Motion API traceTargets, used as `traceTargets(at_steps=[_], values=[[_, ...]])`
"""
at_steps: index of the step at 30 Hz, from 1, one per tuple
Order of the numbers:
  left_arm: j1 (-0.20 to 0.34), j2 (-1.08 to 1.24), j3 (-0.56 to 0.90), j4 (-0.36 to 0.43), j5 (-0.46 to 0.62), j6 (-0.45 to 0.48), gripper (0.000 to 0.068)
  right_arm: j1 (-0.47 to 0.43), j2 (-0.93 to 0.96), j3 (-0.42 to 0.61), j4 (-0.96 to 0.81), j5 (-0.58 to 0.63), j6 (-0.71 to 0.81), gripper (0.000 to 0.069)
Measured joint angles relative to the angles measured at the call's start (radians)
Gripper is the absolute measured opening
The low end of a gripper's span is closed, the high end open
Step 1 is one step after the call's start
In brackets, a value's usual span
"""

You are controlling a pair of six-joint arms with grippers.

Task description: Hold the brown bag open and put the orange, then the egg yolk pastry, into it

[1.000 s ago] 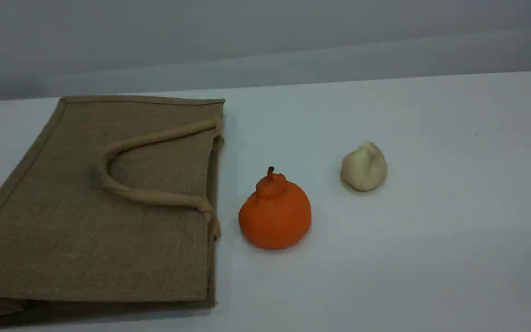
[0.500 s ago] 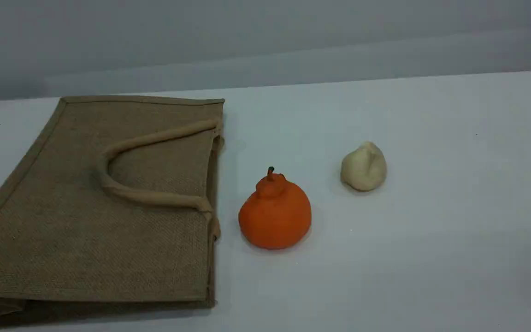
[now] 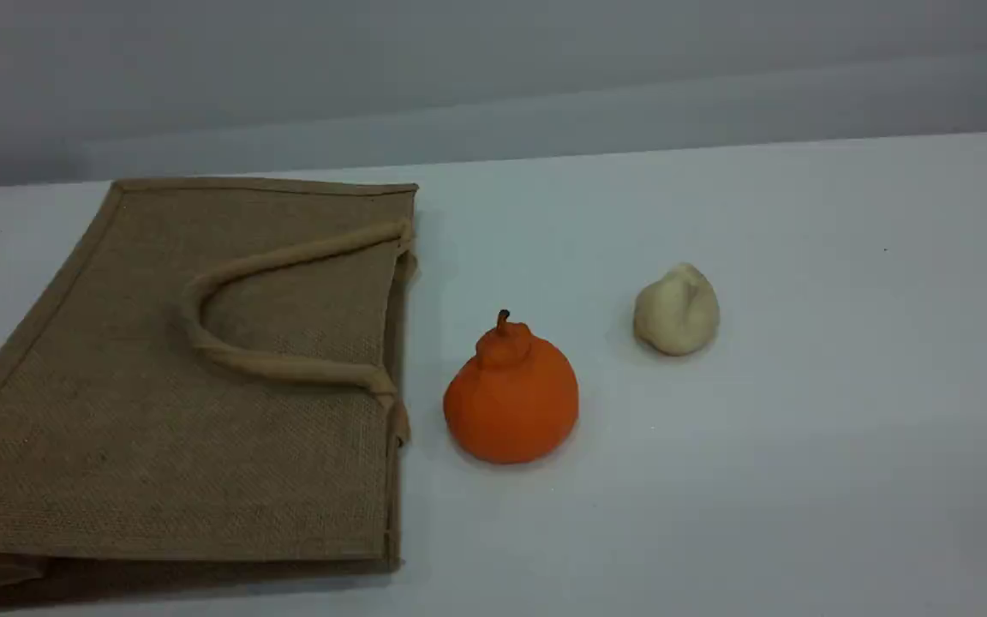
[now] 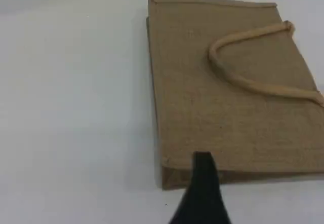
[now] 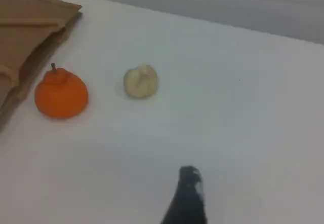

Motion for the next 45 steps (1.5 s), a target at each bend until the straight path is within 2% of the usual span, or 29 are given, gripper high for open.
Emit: traceTargets(at_steps=[16,22,25,28,32,37,40,45], values=[[-0.001,0.0,0.0,0.002,-0.001,0.001,0.0519,0.001,0.0,0.0,0.0,0.0,0.0,0.0553],[-0.001,0.076,-0.03,0.04,-0.034,-0.075,0.0519,0.001,0.03,-0.04,0.0,-0.056,0.035,0.0553],[-0.001,0.162,-0.076,0.065,-0.071,-0.078,0.0519,0.001,0.107,-0.096,0.0,-0.077,0.035,0.0553],[-0.001,0.276,-0.146,0.063,-0.081,-0.081,0.0519,0.001,0.197,-0.162,0.0,-0.08,0.035,0.0553],[-0.001,0.456,-0.241,0.047,-0.083,-0.081,0.0519,0.001,0.338,-0.249,0.009,-0.15,0.035,0.0553],[-0.001,0.698,-0.355,0.048,-0.136,-0.081,0.0519,0.001,0.524,-0.35,0.012,-0.163,0.035,0.0553],[-0.001,0.84,-0.423,0.051,-0.172,-0.081,0.0519,0.001,0.639,-0.394,0.012,-0.162,0.035,0.0553],[-0.001,1.065,-0.513,0.049,-0.172,-0.083,0.0519,0.001,0.787,-0.448,0.006,-0.186,0.034,0.0553]])
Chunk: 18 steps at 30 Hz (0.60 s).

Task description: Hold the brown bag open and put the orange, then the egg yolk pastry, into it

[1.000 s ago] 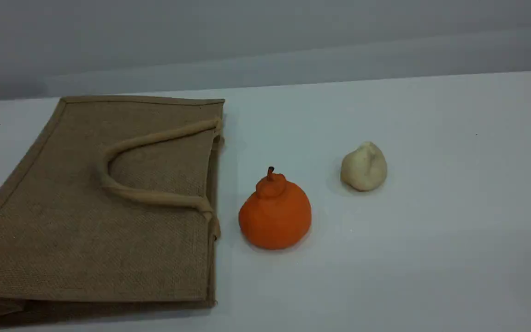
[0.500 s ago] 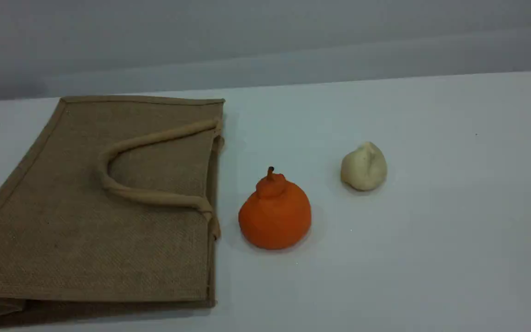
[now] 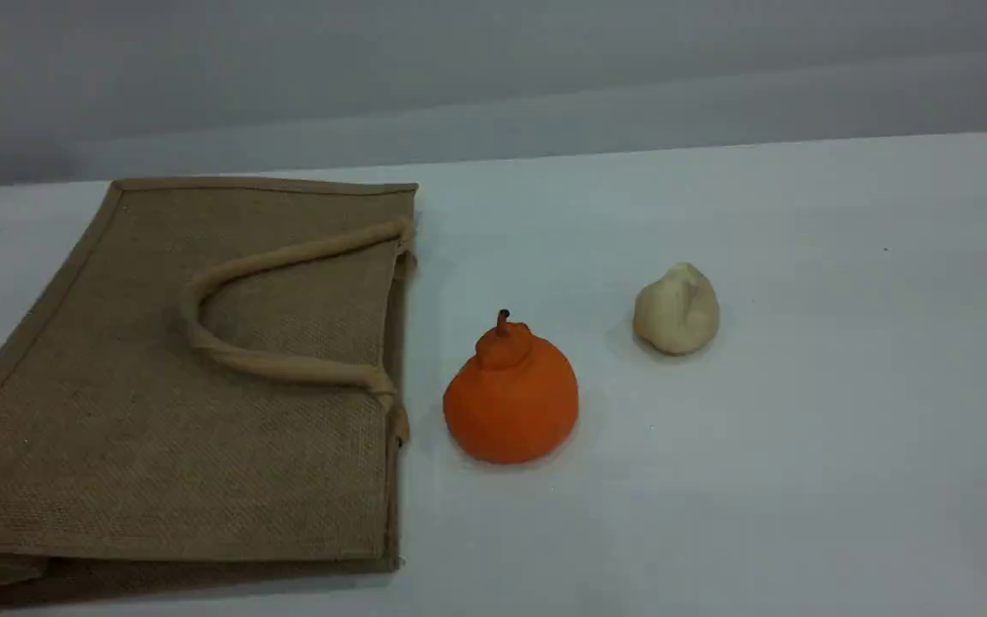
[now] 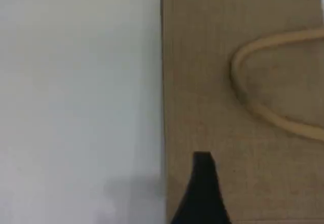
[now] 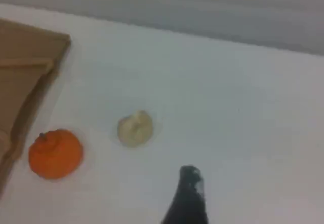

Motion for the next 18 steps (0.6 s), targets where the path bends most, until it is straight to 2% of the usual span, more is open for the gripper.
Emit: traceTargets(at_steps=[9,14,18], values=[[0.0,0.288,-0.064,-0.001,-0.088,-0.054,0.0519,0.0,0.175,-0.078,-0.009,-0.044,0.0,0.0553],[0.0,0.404,-0.066,-0.056,-0.173,-0.054,0.0519,0.0,0.251,-0.079,0.01,-0.079,0.0,0.0553],[-0.001,0.491,-0.085,-0.08,-0.185,-0.054,0.0519,0.0,0.302,-0.079,0.01,-0.099,0.0,0.0553]])
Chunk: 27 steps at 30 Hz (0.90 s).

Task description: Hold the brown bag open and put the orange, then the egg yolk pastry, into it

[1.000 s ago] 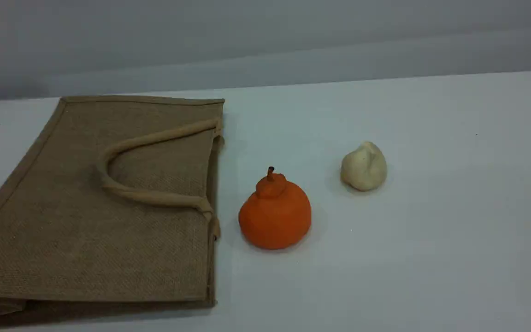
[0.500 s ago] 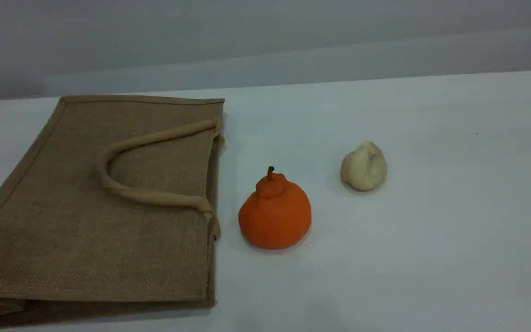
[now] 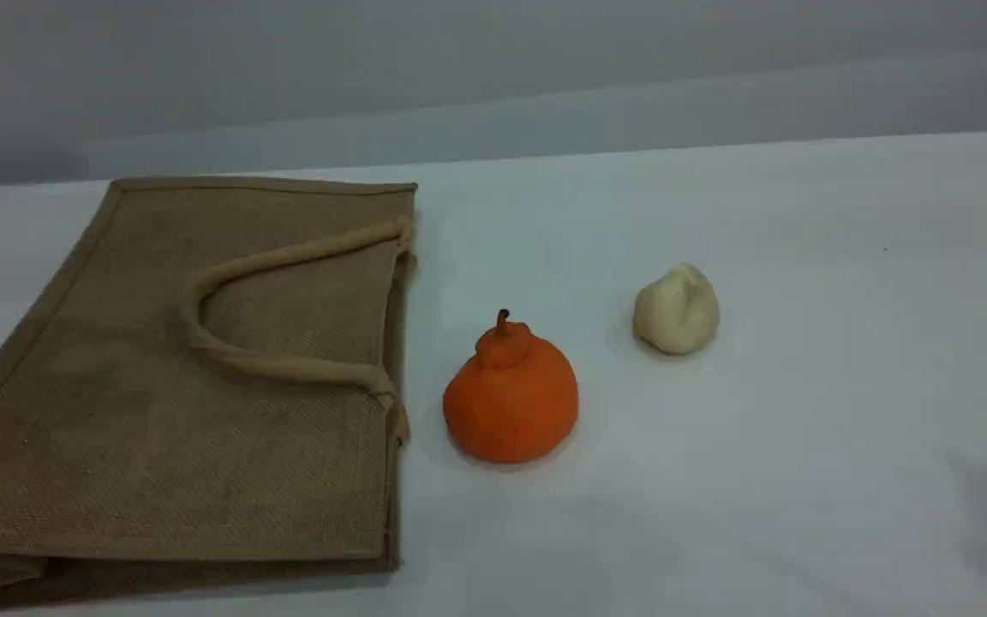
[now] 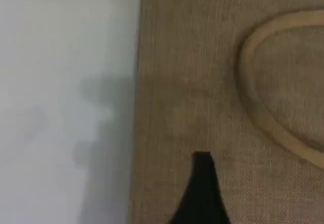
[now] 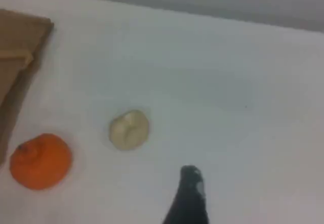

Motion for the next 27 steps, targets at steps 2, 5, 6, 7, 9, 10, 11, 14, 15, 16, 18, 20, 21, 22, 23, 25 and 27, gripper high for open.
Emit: traceTargets(at_steps=[2,5,6,7,9,10,11,14,15,16,18,20,21,22,23,25,27], values=[[-0.001,0.043,-0.011,-0.002,-0.008,0.0,0.0519,0.0,0.017,0.0,0.0,-0.012,0.0,0.0553],[-0.001,0.11,-0.032,-0.032,-0.032,0.0,0.0519,0.0,0.031,0.001,0.0,-0.017,0.0,0.0553],[-0.007,0.133,-0.041,-0.039,-0.037,0.0,0.0519,0.0,0.03,0.001,0.0,-0.02,0.0,0.0553],[-0.013,0.157,-0.051,-0.042,-0.041,0.0,0.0519,0.0,0.03,0.001,0.0,-0.021,0.0,0.0553],[-0.029,0.201,-0.07,-0.051,-0.046,0.0,0.0519,0.0,0.03,0.001,0.0,-0.03,0.0,0.0553],[-0.039,0.224,-0.083,-0.051,-0.051,0.0,0.0519,0.0,0.03,0.001,0.0,-0.03,0.0,0.0553],[-0.047,0.244,-0.096,-0.051,-0.051,0.0,0.0519,0.0,0.03,0.001,0.0,-0.03,0.0,0.0553],[-0.073,0.314,-0.138,-0.051,-0.051,-0.006,0.0519,0.0,0.03,0.001,0.001,-0.03,0.0,0.0553],[-0.077,0.333,-0.153,-0.053,-0.051,-0.015,0.0519,0.0,0.03,0.001,0.001,-0.03,0.0,0.0553],[-0.081,0.355,-0.166,-0.053,-0.051,-0.023,0.0519,0.0,0.03,0.001,0.001,-0.03,0.0,0.0553],[-0.081,0.397,-0.197,-0.053,-0.05,-0.023,0.0519,0.0,0.029,0.001,0.001,-0.03,0.0,0.0553],[-0.081,0.434,-0.225,-0.053,-0.045,-0.028,0.0519,0.0,0.029,0.001,0.001,-0.029,0.0,0.0553],[-0.081,0.453,-0.238,-0.053,-0.044,-0.038,0.0519,0.0,0.029,0.001,0.001,-0.029,0.0,0.0553],[-0.081,0.468,-0.249,-0.053,-0.044,-0.045,0.0519,0.0,0.029,0.001,0.001,-0.029,0.0,0.0553],[-0.081,0.486,-0.258,-0.058,-0.044,-0.048,0.0519,0.0,0.029,0.001,0.001,-0.029,0.0,0.0553],[-0.081,0.517,-0.274,-0.075,-0.04,-0.048,0.0519,0.0,0.029,0.001,0.001,-0.029,0.0,0.0553],[-0.081,0.539,-0.279,-0.085,-0.042,-0.048,0.0519,0.0,0.029,0.001,0.001,-0.029,0.0,0.0553]])
